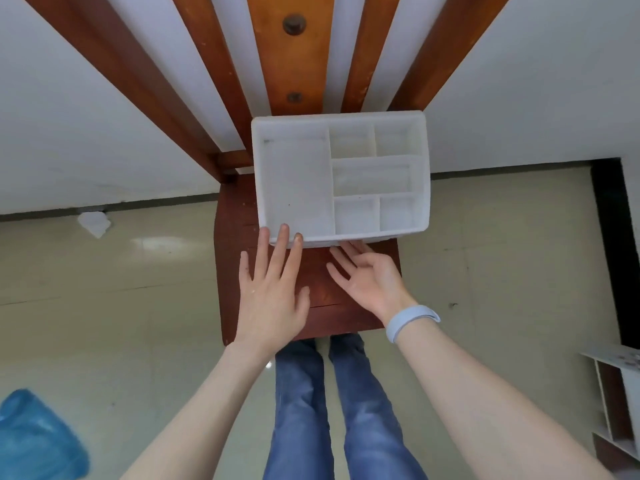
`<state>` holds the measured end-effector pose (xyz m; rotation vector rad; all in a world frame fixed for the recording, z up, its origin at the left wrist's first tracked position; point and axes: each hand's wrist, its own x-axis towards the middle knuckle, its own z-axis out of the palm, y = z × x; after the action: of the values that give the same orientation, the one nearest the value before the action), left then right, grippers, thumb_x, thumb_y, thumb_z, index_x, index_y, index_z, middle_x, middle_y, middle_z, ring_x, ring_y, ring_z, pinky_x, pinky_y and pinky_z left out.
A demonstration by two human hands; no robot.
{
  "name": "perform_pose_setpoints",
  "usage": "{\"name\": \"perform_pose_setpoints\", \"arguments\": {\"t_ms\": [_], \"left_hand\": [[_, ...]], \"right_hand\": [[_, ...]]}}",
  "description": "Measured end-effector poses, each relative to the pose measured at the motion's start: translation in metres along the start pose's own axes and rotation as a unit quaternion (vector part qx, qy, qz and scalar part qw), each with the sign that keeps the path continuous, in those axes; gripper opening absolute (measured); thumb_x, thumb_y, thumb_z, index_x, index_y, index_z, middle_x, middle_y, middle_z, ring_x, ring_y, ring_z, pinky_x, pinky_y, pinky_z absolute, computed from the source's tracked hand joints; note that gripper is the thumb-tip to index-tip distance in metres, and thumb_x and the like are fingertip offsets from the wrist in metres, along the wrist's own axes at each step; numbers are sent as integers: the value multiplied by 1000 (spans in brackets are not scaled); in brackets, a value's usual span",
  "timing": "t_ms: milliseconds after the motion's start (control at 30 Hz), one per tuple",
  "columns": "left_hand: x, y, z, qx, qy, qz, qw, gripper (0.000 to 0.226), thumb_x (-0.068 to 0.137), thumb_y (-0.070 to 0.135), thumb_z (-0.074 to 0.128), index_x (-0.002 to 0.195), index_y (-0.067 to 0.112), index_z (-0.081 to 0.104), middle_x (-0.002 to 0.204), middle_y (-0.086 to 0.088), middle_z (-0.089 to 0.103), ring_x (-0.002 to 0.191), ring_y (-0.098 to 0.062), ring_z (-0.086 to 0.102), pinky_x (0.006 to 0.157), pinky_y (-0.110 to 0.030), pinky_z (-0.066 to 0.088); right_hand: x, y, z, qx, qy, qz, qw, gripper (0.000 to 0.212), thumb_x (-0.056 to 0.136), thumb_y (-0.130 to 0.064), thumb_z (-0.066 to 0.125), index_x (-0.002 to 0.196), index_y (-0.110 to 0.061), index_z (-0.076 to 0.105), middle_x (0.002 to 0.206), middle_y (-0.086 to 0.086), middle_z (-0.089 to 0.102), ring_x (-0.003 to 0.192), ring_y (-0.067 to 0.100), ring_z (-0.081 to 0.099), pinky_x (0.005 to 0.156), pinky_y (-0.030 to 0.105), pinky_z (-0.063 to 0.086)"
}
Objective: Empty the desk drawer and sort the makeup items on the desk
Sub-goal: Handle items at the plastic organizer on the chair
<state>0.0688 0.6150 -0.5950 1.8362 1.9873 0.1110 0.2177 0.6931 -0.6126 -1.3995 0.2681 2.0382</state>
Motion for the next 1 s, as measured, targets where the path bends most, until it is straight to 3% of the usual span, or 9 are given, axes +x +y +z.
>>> {"name": "perform_pose_setpoints", "arguments": {"t_ms": [133,200,300,433,533,600,833,900,1000], "left_hand": [[-2,-8,-6,-106,-1,3,994,70,81,41,34,146,18,19,154,5,4,141,-11,-14,112,-48,3],[-3,-9,-9,-126,17,15,992,66,81,39,36,143,16,30,154,0,12,142,-12,-9,112,-49,5],[-9,-9,-11,-114,58,51,990,52,82,34,44,127,11,52,143,-10,41,140,-24,16,111,-50,17],[-25,-8,4,-38,65,133,988,39,77,34,57,110,12,63,112,-5,62,112,-22,45,94,-41,28],[-34,-7,20,6,65,145,987,32,66,16,77,97,14,69,87,2,67,84,-21,58,83,-37,30],[-35,-7,27,16,64,131,989,32,61,2,78,88,16,71,77,3,67,68,-22,60,80,-35,29],[-44,0,34,40,37,116,992,37,53,-8,78,81,16,73,64,2,62,56,-22,56,77,-36,29],[-43,1,35,43,31,108,993,37,52,-9,77,78,17,73,62,3,60,55,-22,55,76,-36,29],[-41,0,36,50,24,107,993,35,50,-8,77,74,17,72,61,3,59,54,-22,54,76,-35,28]], "right_hand": [[-4,12,-7,-12,19,-15,1000,44,84,13,23,104,-11,54,113,8,61,113,26,51,104,47,36],[-12,19,-18,-27,34,-13,999,43,86,11,23,104,-13,54,112,7,61,113,25,50,102,44,37],[-26,32,-37,-34,51,1,998,40,89,7,25,107,-14,54,113,7,61,113,25,52,99,42,39],[-37,44,-53,-22,69,7,997,37,91,5,26,105,-14,54,109,6,61,110,24,54,97,42,39],[-40,51,-60,-16,75,10,997,36,92,4,27,108,-15,54,110,6,60,104,21,57,96,41,39],[-43,53,-63,-21,78,12,997,35,93,2,28,108,-15,54,111,6,60,103,20,57,95,41,40],[-52,49,-70,-108,123,12,986,25,96,-7,31,109,-8,53,103,10,64,99,25,59,87,36,45],[-60,44,-66,-278,171,14,945,21,97,-13,35,106,-8,54,90,8,65,81,20,61,74,29,50],[-72,36,-65,-555,220,-111,794,19,94,-20,41,86,-12,56,70,-1,63,69,20,57,70,31,48]]}}
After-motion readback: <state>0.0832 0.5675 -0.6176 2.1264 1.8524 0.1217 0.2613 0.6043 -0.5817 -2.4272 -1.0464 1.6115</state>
